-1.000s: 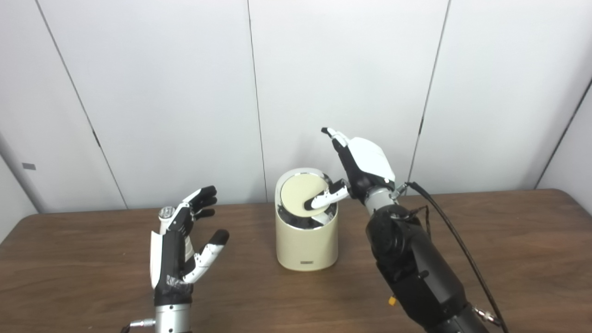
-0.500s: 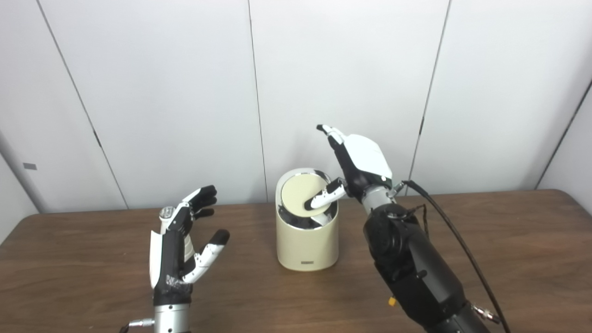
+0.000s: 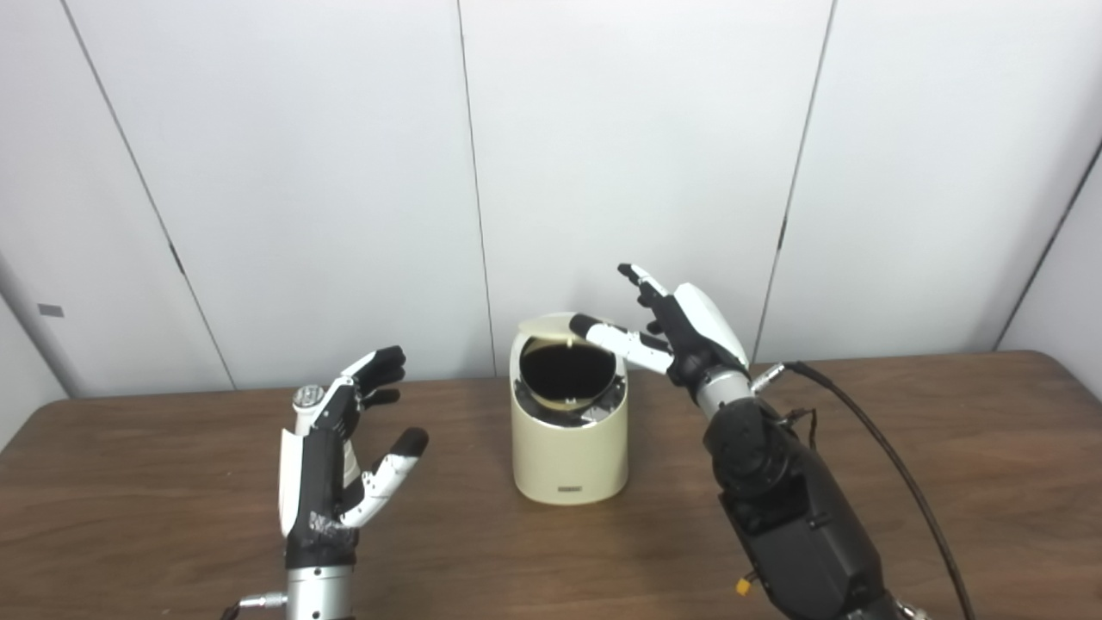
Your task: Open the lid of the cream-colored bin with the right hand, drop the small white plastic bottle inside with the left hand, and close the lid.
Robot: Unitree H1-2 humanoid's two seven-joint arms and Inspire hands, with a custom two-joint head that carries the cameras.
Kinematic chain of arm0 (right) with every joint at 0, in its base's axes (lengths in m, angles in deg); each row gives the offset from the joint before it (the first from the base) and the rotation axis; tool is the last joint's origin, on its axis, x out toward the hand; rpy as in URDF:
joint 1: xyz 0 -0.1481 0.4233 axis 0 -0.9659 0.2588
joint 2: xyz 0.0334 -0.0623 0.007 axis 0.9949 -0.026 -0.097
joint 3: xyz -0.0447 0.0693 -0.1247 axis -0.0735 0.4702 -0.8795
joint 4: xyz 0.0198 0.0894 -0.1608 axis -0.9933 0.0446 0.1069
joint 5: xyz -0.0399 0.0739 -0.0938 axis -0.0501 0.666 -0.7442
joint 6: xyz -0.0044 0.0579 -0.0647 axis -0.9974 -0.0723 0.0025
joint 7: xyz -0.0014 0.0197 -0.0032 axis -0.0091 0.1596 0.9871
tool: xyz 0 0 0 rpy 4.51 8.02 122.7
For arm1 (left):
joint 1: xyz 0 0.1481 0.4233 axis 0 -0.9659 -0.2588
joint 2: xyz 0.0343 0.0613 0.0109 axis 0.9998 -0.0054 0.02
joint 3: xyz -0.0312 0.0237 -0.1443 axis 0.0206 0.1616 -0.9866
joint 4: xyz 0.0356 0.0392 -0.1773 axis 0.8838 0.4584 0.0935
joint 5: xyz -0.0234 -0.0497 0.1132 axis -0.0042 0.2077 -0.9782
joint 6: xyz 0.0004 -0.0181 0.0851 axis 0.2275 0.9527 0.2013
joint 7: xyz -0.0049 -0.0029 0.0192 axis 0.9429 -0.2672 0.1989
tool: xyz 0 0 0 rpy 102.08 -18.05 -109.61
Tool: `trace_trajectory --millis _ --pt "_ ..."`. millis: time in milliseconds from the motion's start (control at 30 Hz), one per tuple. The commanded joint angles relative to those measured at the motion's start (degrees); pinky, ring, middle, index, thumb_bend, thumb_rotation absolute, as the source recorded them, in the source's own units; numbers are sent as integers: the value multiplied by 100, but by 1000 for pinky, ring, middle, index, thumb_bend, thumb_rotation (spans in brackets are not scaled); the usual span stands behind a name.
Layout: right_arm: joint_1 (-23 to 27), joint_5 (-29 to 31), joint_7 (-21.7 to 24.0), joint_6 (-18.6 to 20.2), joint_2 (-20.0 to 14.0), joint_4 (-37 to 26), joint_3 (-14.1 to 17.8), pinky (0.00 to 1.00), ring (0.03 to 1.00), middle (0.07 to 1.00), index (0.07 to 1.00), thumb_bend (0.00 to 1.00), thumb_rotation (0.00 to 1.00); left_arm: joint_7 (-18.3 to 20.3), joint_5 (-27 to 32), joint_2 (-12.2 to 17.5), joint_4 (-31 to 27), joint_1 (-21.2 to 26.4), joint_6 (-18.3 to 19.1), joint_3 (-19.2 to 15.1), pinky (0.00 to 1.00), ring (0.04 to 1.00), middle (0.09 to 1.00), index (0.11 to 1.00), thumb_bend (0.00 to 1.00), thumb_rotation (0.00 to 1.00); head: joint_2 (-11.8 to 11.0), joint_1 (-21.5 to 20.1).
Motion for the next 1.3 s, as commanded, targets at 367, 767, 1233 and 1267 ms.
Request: trace_trajectory --millis 367,767,1233,1267 --pt "-125 1506 -17 -318 233 -563 688 837 914 935 943 894 922 -14 44 34 -133 165 -105 -13 691 758 782 785 815 681 6 0" --pt "-851 1967 -508 -1532 137 -1432 889 844 915 924 930 876 908 20 116 76 -178 151 -98 -13 694 756 779 777 849 682 20 12" --pt "-2200 1838 -1030 -3027 -234 -1611 1038 827 904 909 907 925 866 24 127 120 -223 117 -105 -55 704 759 782 780 834 684 42 63" --pt "-2273 1862 -1053 -3157 -246 -1583 1043 834 906 913 911 928 870 14 112 121 -219 116 -105 -58 701 757 780 778 818 683 39 65"
